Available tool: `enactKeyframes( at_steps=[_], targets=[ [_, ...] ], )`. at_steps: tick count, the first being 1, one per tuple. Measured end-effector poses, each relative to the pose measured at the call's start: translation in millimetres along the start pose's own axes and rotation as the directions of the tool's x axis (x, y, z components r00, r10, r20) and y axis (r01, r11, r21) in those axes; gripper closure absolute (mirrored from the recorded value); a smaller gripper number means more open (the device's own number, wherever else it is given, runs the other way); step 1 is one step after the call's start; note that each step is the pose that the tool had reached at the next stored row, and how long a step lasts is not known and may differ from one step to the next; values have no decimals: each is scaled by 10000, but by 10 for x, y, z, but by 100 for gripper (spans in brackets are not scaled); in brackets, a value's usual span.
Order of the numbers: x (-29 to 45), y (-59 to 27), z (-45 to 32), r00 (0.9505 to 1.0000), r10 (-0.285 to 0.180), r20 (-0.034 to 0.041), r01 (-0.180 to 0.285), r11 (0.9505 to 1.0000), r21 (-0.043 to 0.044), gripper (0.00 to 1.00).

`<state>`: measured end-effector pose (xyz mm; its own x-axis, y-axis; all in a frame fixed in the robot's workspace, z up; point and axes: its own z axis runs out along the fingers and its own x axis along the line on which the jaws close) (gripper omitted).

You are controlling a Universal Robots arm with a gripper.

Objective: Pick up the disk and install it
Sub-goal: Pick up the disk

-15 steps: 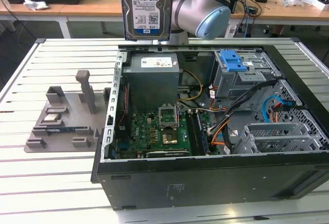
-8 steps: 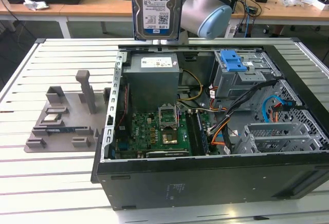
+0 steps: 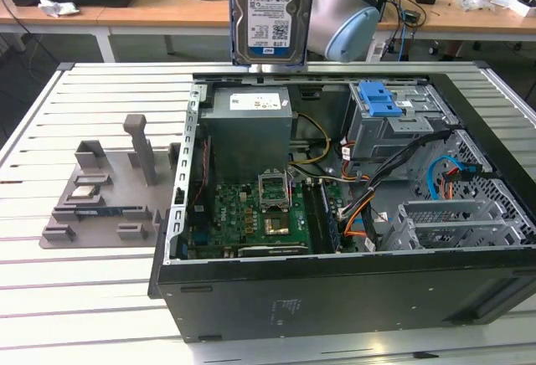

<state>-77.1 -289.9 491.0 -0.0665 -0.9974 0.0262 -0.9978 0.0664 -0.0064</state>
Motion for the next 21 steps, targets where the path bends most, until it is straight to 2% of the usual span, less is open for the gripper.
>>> enactKeyframes(
  at_steps=[2,3,4,5,21],
  targets=[
    [1,-34,1,10000,-2,46,2,10000,-2,63],
    [41,-58,2,10000,0,46,0,10000,-3,63],
    [118,-130,5,10000,-1,46,1,10000,-3,63],
    [140,-157,6,10000,-1,46,1,10000,-3,63],
    [184,-242,8,10000,-1,47,1,10000,-3,63]
  ],
)
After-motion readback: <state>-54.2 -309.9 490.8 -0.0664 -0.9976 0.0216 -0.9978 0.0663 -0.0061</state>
